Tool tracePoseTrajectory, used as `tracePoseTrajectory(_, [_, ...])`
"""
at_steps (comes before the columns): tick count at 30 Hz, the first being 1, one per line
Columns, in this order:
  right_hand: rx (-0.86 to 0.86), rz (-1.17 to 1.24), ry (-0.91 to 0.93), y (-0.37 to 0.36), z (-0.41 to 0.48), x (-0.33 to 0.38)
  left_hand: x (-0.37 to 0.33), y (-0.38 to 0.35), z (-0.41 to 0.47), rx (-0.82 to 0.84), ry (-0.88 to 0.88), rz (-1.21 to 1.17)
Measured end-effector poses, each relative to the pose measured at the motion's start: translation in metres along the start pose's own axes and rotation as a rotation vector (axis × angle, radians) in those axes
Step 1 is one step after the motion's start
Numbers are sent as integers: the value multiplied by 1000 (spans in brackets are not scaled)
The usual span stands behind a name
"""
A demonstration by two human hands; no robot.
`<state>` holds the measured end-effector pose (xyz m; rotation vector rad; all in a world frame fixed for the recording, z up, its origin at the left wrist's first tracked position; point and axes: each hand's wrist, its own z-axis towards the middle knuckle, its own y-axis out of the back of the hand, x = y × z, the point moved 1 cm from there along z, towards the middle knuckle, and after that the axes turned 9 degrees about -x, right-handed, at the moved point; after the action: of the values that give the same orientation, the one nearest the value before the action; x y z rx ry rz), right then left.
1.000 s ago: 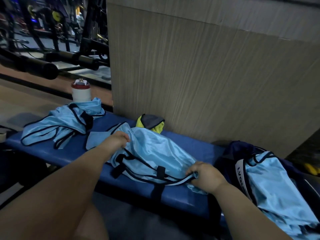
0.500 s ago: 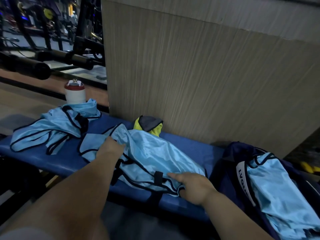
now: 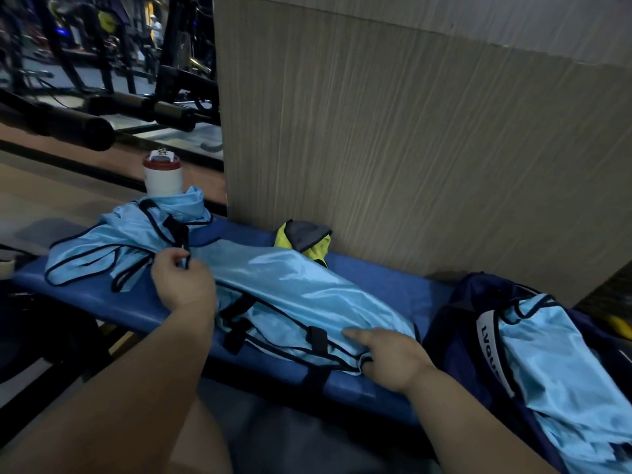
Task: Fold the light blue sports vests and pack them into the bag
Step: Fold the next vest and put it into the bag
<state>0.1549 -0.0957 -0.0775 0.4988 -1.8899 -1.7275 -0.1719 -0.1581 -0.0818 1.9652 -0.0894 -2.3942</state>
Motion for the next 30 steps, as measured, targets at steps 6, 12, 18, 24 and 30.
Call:
tracePoseTrajectory(6, [-66,158,-13,-2,-3,-18,-5,24,4,-77,20,424])
tracePoseTrajectory(12, [-308,535,-224,28,-11,-40,-30,-11,-48,532,-561,257])
tracePoseTrajectory(18, [-188,235,-523,49,-22,-56,-9,-36,-139,1361,-891,440])
tracePoseTrajectory(24, [-450,225,-626,86,-43,-65,0,-34,-143,1414,-943,711])
tracePoseTrajectory(30, [-821,733,-681,115,-50,-84,3,-24,-126,1336,-804,497])
